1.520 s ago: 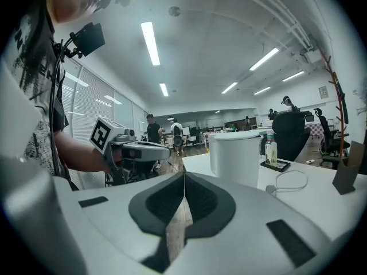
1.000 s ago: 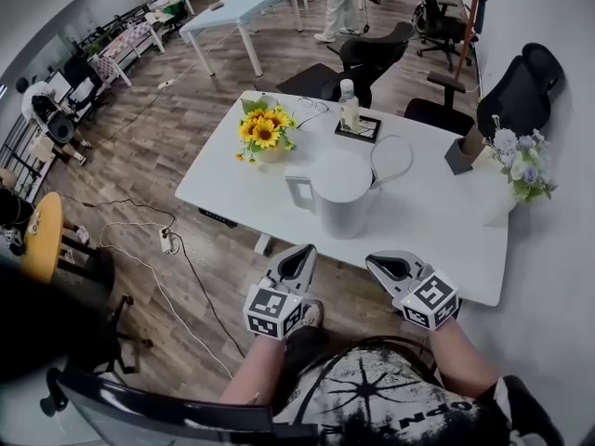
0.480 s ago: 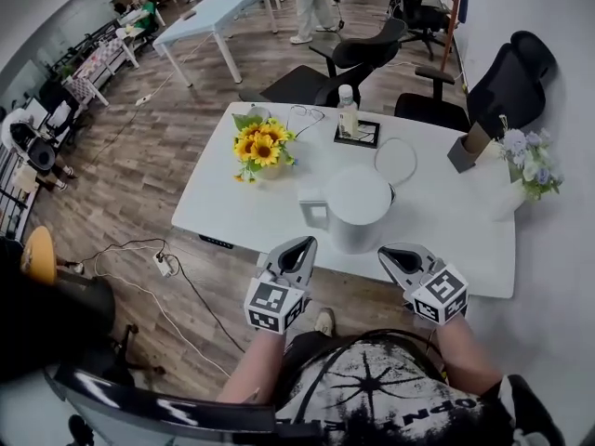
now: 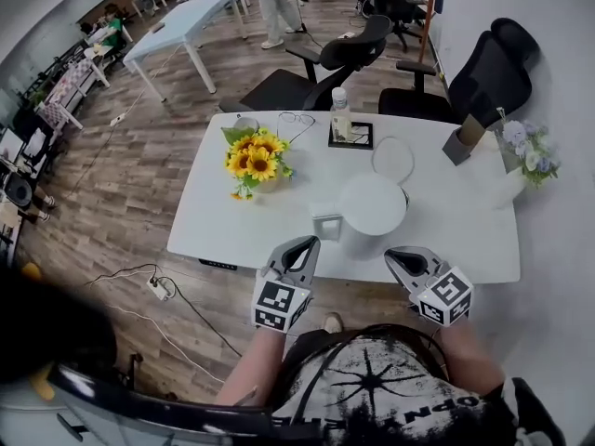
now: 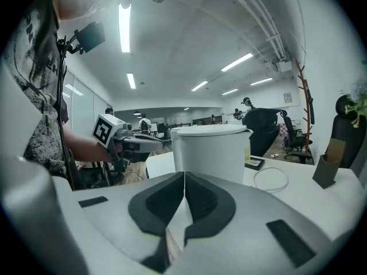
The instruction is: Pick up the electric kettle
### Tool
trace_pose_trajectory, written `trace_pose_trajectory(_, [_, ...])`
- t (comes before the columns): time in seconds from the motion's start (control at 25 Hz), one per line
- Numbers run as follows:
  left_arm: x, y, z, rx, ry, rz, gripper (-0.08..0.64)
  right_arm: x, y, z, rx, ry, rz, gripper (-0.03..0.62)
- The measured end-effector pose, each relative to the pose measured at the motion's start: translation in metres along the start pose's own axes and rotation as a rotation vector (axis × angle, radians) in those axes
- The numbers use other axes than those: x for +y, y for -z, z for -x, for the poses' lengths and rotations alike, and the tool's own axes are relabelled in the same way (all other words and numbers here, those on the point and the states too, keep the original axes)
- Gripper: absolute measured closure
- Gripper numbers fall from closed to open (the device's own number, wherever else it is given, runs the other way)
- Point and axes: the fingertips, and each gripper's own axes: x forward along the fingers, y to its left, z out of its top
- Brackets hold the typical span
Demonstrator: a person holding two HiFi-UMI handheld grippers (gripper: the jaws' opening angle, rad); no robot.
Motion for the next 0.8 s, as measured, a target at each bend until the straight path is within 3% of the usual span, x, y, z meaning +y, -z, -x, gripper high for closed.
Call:
trace_pose_trajectory(0.48, [0.013,0.018,-0.010,0.000,0.079,-0.008,0.548,0.011,0.011,-0.008,0.034,0.098,-0.037,0.569])
trace_pose_trajectory(0.8, [0.025,0.019,-0.024,-0.007,0.037,0.014,0.439,0.012,0.024,-0.006,0.078,0.086,-0.060,0.569])
